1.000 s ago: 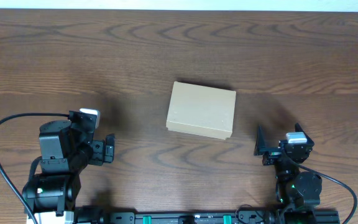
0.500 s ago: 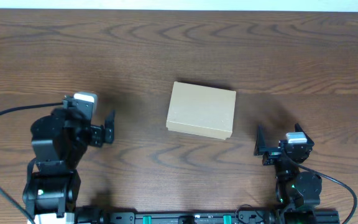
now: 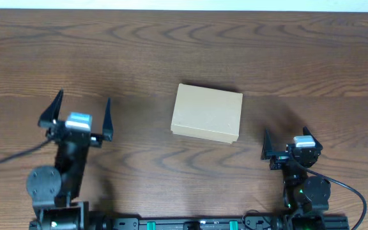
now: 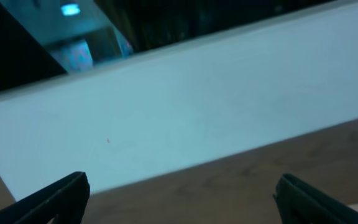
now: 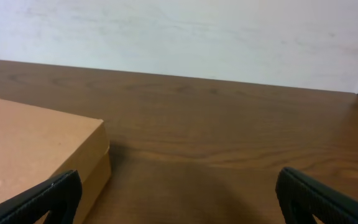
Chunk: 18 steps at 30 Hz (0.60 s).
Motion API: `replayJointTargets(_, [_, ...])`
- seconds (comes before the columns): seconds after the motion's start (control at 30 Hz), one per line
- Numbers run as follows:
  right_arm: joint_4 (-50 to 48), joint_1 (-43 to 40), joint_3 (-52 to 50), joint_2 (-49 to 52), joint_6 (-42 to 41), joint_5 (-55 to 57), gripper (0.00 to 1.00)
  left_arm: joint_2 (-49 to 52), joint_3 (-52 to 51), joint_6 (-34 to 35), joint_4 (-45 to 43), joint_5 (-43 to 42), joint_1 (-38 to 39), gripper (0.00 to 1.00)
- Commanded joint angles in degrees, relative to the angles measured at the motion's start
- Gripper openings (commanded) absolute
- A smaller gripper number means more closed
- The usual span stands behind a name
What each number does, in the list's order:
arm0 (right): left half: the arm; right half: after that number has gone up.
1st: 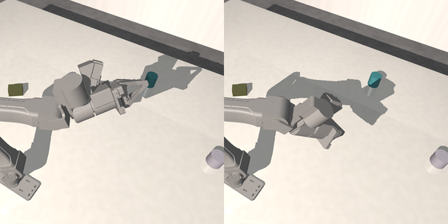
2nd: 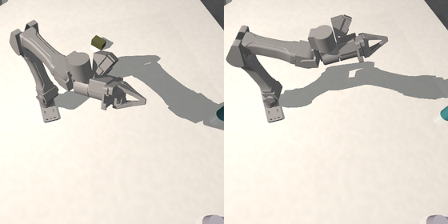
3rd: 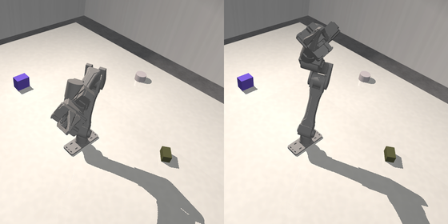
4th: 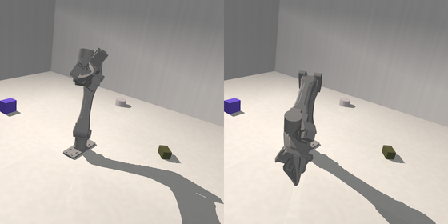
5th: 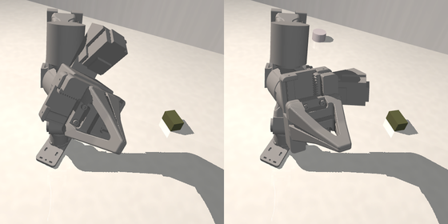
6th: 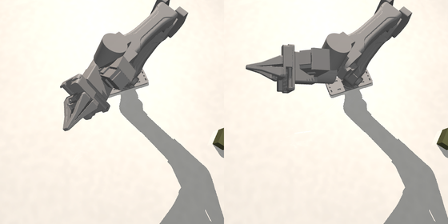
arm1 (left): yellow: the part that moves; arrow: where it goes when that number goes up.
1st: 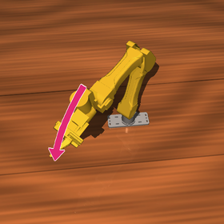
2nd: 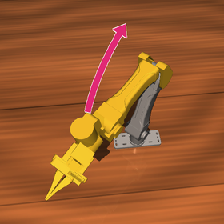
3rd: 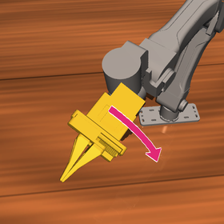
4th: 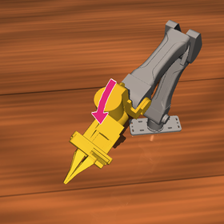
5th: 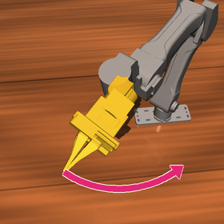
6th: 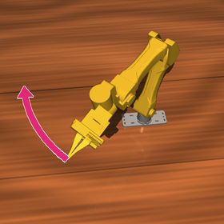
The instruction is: Pack container
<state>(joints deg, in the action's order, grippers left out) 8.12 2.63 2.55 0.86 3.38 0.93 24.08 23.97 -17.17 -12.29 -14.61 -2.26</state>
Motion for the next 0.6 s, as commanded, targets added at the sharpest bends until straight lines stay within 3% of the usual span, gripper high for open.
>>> replayJointTargets(0.0, [0.0, -0.6, -0.4, -0.5, 0.5, -0.1, 0.99, -4.3, -4.7, -2.6, -3.0, 1.2, -0.3, 0.95])
replayJointTargets(0.57, [0.0, -0.6, -0.4, -0.5, 0.5, -0.1, 0.99, -17.9, -20.7, -2.5, -4.5, 2.6, -0.3, 0.95])
